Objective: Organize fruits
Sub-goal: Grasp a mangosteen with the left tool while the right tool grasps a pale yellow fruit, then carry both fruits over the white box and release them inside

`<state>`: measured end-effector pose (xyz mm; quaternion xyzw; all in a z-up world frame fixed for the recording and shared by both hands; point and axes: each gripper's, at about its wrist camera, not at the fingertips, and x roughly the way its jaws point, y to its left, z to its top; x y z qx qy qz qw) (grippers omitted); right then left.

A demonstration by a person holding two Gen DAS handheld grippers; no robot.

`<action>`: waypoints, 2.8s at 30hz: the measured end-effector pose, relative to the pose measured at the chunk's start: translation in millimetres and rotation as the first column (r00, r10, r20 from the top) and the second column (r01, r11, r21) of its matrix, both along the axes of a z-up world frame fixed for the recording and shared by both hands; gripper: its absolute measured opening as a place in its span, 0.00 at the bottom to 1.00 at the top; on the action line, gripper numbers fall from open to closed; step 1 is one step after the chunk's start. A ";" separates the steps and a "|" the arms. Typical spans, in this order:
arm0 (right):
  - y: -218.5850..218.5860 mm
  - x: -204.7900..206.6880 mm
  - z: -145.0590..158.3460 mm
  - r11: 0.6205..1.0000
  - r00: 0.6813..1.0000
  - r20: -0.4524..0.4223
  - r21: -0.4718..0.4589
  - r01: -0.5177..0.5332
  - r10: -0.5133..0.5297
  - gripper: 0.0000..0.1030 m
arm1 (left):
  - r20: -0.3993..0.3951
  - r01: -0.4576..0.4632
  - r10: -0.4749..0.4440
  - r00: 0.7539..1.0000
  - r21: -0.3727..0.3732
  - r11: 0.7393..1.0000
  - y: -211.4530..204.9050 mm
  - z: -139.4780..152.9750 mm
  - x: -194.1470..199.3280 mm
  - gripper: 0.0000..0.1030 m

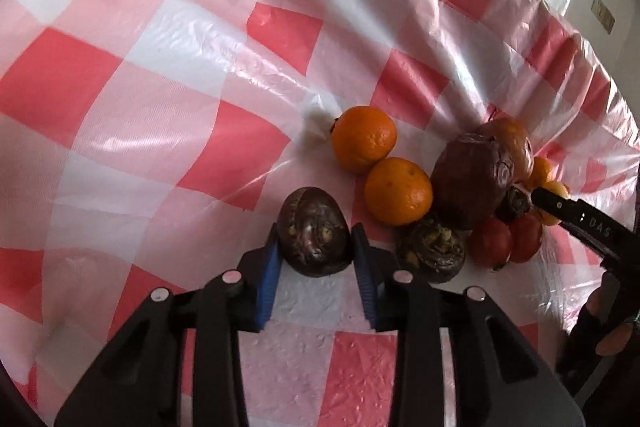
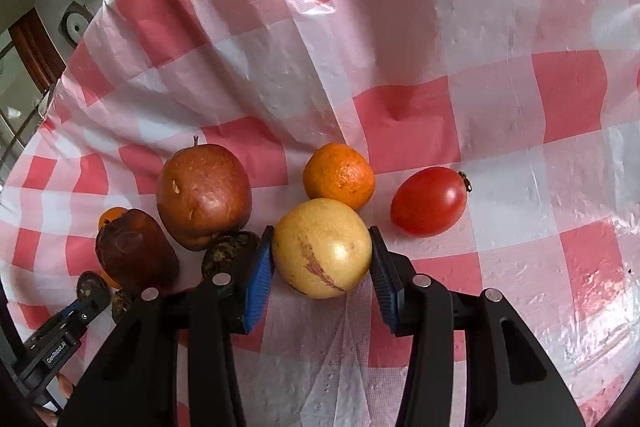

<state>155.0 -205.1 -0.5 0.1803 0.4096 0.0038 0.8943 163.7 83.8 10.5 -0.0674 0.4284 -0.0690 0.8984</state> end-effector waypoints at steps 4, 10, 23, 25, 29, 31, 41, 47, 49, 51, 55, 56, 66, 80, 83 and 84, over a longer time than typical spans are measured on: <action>-7.9 -4.9 0.6 1.000 1.000 0.007 0.025 -0.003 0.003 0.44 | 0.012 -0.002 0.002 1.000 -0.015 1.000 2.1 2.1 -1.1 0.33; -18.7 -12.9 1.6 0.999 1.000 0.019 0.049 -0.005 0.005 0.44 | 0.029 -0.058 0.061 0.998 -0.103 0.993 29.2 5.6 -8.4 0.33; 9.4 -146.0 25.7 0.988 0.994 0.082 0.126 -0.084 0.074 0.44 | 0.091 -0.053 0.045 0.995 0.088 0.995 18.4 51.1 -150.3 0.33; 21.6 -169.4 28.6 0.984 0.992 0.076 0.139 -0.108 0.099 0.44 | 0.100 -0.047 0.037 0.994 0.098 0.994 13.7 54.7 -172.7 0.33; 45.2 -207.6 32.5 0.980 0.987 0.086 0.135 -0.143 0.132 0.44 | 0.115 -0.043 0.029 0.993 0.123 0.992 5.3 55.5 -213.5 0.33; 53.9 -226.1 31.4 0.976 0.986 0.082 0.152 -0.159 0.147 0.44 | 0.118 -0.043 0.025 0.993 0.148 0.988 7.1 52.3 -237.7 0.33; 103.3 -290.3 30.3 0.954 0.964 0.083 0.144 -0.262 0.252 0.44 | 0.126 -0.075 0.055 0.990 0.159 0.984 42.0 39.7 -322.9 0.33; 128.8 -318.1 36.2 0.945 0.949 0.087 0.098 -0.311 0.303 0.44 | 0.138 -0.103 0.083 0.987 0.146 0.984 68.7 36.0 -362.8 0.33; 136.8 -325.7 37.0 0.940 0.942 0.086 0.083 -0.331 0.324 0.44 | 0.142 -0.113 0.093 0.986 0.143 0.983 77.3 35.0 -375.4 0.33; 149.0 -334.6 38.2 0.932 0.933 0.085 0.061 -0.357 0.351 0.44 | 0.144 -0.125 0.105 0.984 0.137 0.983 85.9 33.3 -385.9 0.33; 173.6 -348.5 38.8 0.914 0.911 0.080 0.018 -0.406 0.404 0.44 | 0.148 -0.146 0.128 0.981 0.124 0.981 102.9 30.3 -404.2 0.33; 178.4 -351.4 38.5 0.909 0.907 0.078 0.012 -0.416 0.414 0.44 | 0.150 -0.151 0.132 0.980 0.125 0.981 106.8 29.4 -408.8 0.33; 247.5 -390.2 36.3 0.805 0.803 0.060 -0.073 -0.588 0.592 0.44 | 0.139 -0.213 0.196 0.971 0.115 0.970 149.3 13.4 -457.7 0.33; 338.8 -460.5 31.2 0.521 0.519 0.059 -0.147 -0.841 0.853 0.44 | 0.051 -0.418 0.415 0.908 0.057 0.907 233.1 -30.4 -532.1 0.34; 360.8 -478.3 19.5 0.426 0.428 0.025 -0.160 -0.890 0.904 0.44 | 0.025 -0.454 0.453 0.891 0.061 0.889 247.9 -42.7 -541.1 0.34; 365.3 -481.9 15.7 0.407 0.411 0.014 -0.164 -0.899 0.912 0.44 | 0.008 -0.464 0.465 0.885 0.062 0.883 253.8 -48.6 -543.9 0.34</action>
